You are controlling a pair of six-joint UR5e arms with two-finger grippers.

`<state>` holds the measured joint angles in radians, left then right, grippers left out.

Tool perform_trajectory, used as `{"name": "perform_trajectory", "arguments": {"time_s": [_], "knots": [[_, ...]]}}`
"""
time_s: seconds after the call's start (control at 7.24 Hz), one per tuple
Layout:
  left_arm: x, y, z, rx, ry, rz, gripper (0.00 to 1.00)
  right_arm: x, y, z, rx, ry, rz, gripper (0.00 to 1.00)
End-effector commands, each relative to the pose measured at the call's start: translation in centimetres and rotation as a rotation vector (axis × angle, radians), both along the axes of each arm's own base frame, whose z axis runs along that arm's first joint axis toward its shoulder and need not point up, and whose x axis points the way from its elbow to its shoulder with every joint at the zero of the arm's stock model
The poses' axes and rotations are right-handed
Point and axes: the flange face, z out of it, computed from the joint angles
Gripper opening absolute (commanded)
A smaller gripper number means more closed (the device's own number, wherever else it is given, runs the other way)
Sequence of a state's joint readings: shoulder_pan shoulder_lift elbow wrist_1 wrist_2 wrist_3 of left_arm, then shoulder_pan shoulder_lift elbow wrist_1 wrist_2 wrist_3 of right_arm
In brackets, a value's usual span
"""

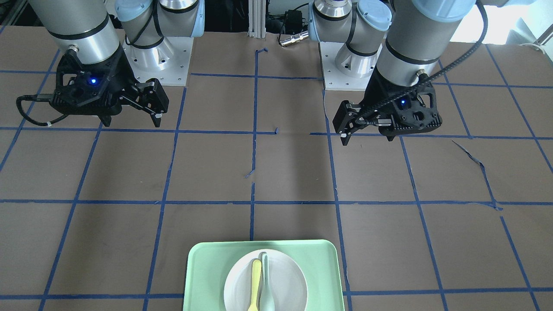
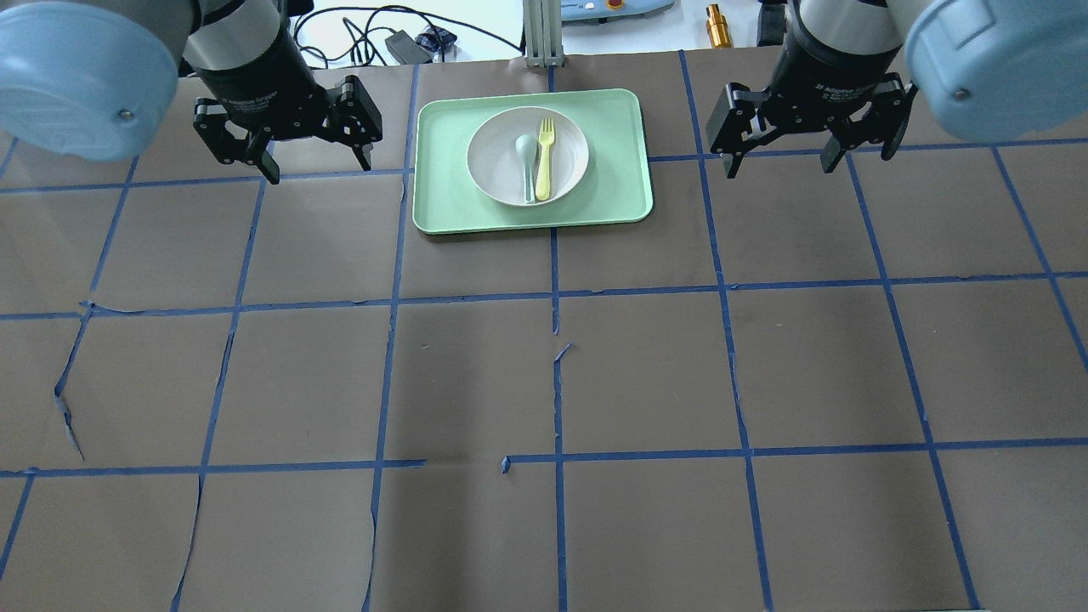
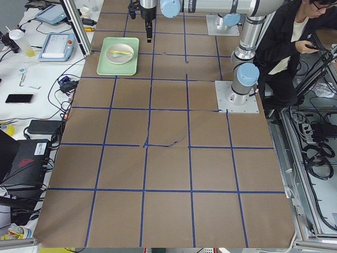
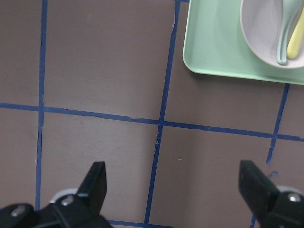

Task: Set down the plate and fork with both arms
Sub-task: 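Release the plate and raise the left gripper away from the tray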

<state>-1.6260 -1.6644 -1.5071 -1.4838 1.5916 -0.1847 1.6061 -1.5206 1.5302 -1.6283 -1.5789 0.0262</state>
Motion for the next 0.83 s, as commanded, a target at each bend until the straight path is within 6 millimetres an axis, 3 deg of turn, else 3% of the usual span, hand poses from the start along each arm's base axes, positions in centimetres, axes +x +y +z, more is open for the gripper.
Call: {"name": "perform_trajectory", "arguments": {"time_s": [0.0,0.14,0.41,0.55,0.69], "knots": [[-0.4,1.5,-0.2,0.008,-0.001,-0.004,1.00,0.0,-0.1,-0.6,0.005,0.004,-0.002,1.00],[-0.4,1.5,-0.2,0.009,-0.004,-0.003,1.00,0.1,-0.3,-0.6,-0.009,-0.008,-0.002,1.00],[-0.4,1.4,-0.5,0.015,-0.003,-0.002,1.00,1.4,-4.6,-2.8,-0.091,-0.014,-0.016,1.00],[-0.4,1.5,-0.7,0.020,-0.001,0.004,1.00,3.6,-7.7,-5.3,-0.076,-0.009,0.006,1.00],[-0.4,1.5,-0.8,0.018,-0.001,0.004,1.00,7.0,-11.5,-7.3,-0.073,-0.001,0.045,1.00]]}}
